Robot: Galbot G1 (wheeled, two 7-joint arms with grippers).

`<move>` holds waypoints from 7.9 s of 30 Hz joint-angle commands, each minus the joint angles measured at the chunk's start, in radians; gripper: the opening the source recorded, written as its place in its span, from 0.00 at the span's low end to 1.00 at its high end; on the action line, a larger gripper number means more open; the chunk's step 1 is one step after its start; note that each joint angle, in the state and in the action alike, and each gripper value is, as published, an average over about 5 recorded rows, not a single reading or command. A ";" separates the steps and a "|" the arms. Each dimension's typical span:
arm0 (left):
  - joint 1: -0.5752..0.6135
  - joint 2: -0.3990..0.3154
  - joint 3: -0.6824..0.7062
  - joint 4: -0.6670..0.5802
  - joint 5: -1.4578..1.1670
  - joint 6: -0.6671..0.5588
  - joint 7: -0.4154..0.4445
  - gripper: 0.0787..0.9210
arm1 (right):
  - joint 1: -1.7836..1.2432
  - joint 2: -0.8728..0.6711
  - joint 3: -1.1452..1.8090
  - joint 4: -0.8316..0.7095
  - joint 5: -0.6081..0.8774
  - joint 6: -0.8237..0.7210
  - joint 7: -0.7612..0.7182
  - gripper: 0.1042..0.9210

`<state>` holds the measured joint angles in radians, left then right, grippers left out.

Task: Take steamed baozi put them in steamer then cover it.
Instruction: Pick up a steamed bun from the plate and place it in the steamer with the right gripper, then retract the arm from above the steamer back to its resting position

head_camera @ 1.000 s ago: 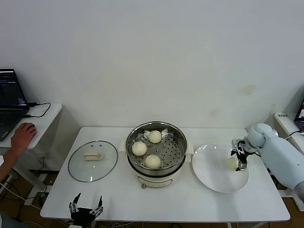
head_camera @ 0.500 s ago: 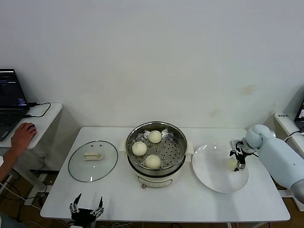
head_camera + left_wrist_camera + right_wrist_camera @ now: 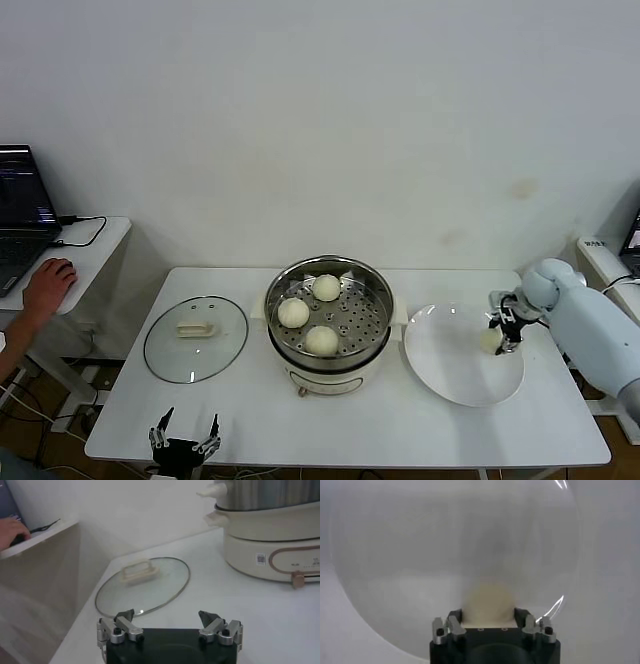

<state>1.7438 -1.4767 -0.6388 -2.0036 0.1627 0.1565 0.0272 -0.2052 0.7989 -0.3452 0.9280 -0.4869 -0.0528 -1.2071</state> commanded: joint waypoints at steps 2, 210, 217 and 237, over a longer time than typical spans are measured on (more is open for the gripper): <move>-0.009 -0.001 -0.007 -0.015 -0.001 0.000 -0.001 0.88 | 0.163 -0.080 -0.135 0.175 0.200 -0.085 -0.053 0.62; -0.731 0.308 0.208 0.712 1.024 -0.091 -0.110 0.88 | -1.416 0.496 1.188 1.064 1.006 0.097 1.179 0.88; -0.760 0.299 0.211 0.736 1.025 -0.055 -0.118 0.88 | -1.412 0.499 1.187 1.055 1.005 0.098 1.179 0.88; -0.823 0.265 0.223 0.830 0.997 -0.013 -0.164 0.88 | -1.407 0.496 1.188 1.044 1.005 0.093 1.177 0.88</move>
<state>0.9418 -1.2104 -0.4209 -1.2125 1.1731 0.1340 -0.1282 -1.6098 1.2967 0.8422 1.9702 0.5175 0.0413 -0.0291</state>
